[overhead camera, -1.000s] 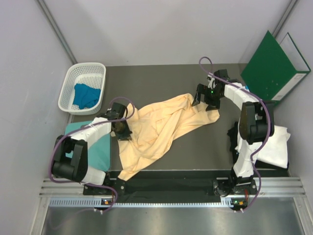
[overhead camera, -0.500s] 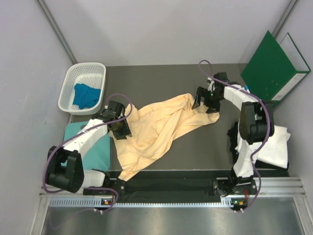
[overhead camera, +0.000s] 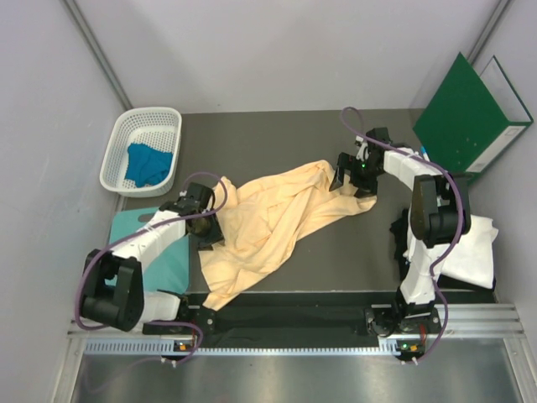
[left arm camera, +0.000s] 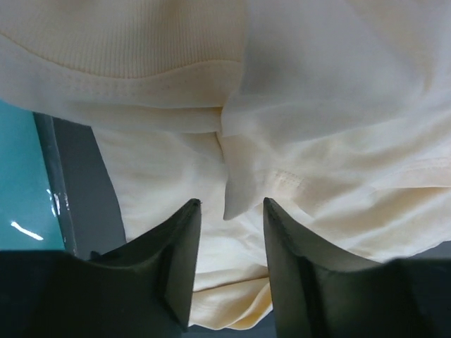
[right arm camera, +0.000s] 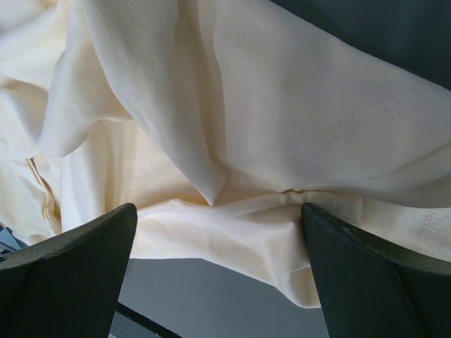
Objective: Fold and stack the t-shirts
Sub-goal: Flatten out the tshirt
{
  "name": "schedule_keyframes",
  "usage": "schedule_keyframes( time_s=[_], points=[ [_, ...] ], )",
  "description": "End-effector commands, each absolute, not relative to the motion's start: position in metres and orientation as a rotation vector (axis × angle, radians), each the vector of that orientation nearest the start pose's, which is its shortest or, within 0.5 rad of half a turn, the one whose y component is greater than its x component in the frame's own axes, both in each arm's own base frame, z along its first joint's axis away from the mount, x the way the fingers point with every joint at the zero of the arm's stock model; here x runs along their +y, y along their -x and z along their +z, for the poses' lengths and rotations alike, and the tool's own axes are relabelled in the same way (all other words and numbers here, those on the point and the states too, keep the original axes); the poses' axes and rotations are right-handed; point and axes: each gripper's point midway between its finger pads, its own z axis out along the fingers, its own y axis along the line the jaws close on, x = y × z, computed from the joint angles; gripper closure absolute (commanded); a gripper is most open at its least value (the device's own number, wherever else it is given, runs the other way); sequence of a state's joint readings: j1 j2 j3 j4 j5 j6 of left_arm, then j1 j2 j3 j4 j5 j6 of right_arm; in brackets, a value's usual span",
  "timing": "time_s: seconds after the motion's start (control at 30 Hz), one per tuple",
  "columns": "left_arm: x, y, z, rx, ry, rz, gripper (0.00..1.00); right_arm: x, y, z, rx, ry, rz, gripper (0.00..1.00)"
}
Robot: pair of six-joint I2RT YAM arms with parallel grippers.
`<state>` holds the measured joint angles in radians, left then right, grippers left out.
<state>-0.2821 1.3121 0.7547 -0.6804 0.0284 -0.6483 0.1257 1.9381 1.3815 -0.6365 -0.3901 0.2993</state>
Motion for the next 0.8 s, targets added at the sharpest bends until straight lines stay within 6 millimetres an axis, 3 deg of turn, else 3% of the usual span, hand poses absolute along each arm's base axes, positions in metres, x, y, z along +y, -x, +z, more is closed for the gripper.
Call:
schedule_keyframes(
  time_s=[0.0, 0.1, 0.37, 0.53, 0.57, 0.67, 0.77],
  points=[
    [-0.104, -0.233, 0.032, 2.774, 0.534, -0.313, 0.58, 0.125, -0.399, 0.073, 2.715, -0.113, 0.655, 0.0],
    [-0.108, -0.241, 0.028, 2.774, 0.541, -0.322, 0.64, 0.125, -0.401, 0.073, 2.714, -0.106, 0.655, 0.0],
    [-0.11, -0.265, 0.051, 2.731, 0.529, -0.313, 1.0, 0.125, -0.399, 0.072, 2.723, -0.09, 0.657, 0.0],
    [-0.111, -0.273, 0.086, 2.692, 0.499, -0.323, 0.99, 0.123, -0.397, 0.072, 2.725, -0.079, 0.648, 0.0],
    [-0.111, -0.274, 0.092, 2.68, 0.493, -0.327, 0.91, 0.122, -0.396, 0.071, 2.726, -0.082, 0.645, 0.0],
    [-0.109, -0.274, 0.097, 2.676, 0.479, -0.317, 0.77, 0.123, -0.396, 0.069, 2.73, -0.087, 0.651, 0.0],
    [-0.11, -0.272, 0.089, 2.701, 0.476, -0.312, 0.74, 0.124, -0.396, 0.067, 2.73, -0.095, 0.661, 0.0]
  ],
)
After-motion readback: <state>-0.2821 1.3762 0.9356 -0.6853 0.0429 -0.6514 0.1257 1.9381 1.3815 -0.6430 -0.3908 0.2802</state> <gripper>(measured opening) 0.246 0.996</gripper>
